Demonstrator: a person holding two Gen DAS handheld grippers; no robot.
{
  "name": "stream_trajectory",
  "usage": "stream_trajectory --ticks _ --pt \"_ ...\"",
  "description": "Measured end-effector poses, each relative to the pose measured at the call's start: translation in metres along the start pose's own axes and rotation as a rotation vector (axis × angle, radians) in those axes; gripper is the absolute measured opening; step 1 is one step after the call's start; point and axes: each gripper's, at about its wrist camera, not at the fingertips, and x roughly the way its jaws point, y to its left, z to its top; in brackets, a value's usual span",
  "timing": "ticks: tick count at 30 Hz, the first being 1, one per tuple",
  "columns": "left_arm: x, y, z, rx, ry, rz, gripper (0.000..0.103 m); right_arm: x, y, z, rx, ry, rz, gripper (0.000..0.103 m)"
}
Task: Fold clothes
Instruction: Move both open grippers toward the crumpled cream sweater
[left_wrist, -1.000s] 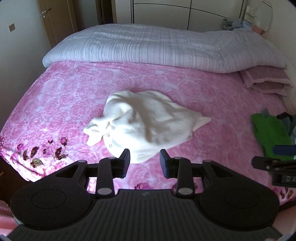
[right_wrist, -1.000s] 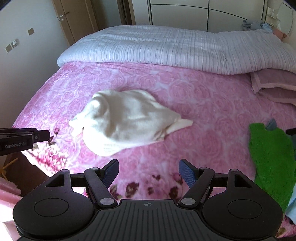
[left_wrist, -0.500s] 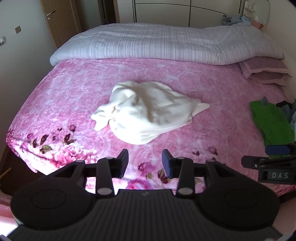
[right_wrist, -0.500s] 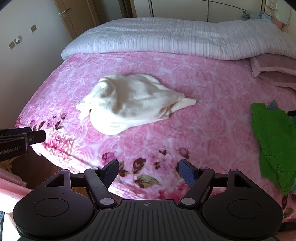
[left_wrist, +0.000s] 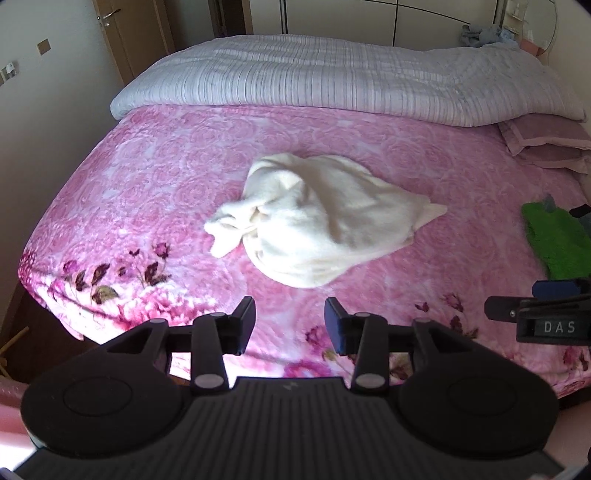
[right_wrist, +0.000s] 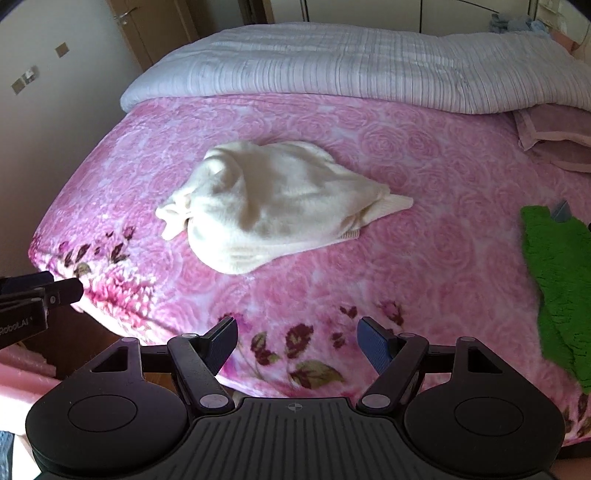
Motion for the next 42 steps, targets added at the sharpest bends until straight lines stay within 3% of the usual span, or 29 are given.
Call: stream_trajectory --ticks 8,14,23,32,39,42 --pt "0.037 0.049 0.061 0.042 -0.015 -0.019 0.038 0.026 0.020 0.048 0.069 -0.032 -0.042 0.075" --pt "0.067 0.089 0.087 0.062 0.008 -0.051 0.040 0.049 0.022 0.069 0.155 -0.029 -0.102 0.075" --pt "0.130 0.143 0.075 0.039 0.124 -0.065 0.041 0.096 0.017 0.052 0.260 0.073 -0.190 0.075" --pt "0.184 0.160 0.047 -0.018 0.207 -0.084 0.045 0.151 0.019 0.038 0.213 0.181 -0.212 0.075" --pt "0.240 0.161 0.035 -0.066 0.198 -0.106 0.051 0.212 0.003 0.046 0.157 0.171 -0.198 0.075" --pt "0.269 0.162 0.036 -0.098 0.181 -0.134 0.052 0.233 -0.023 0.051 0.270 0.124 -0.155 0.075"
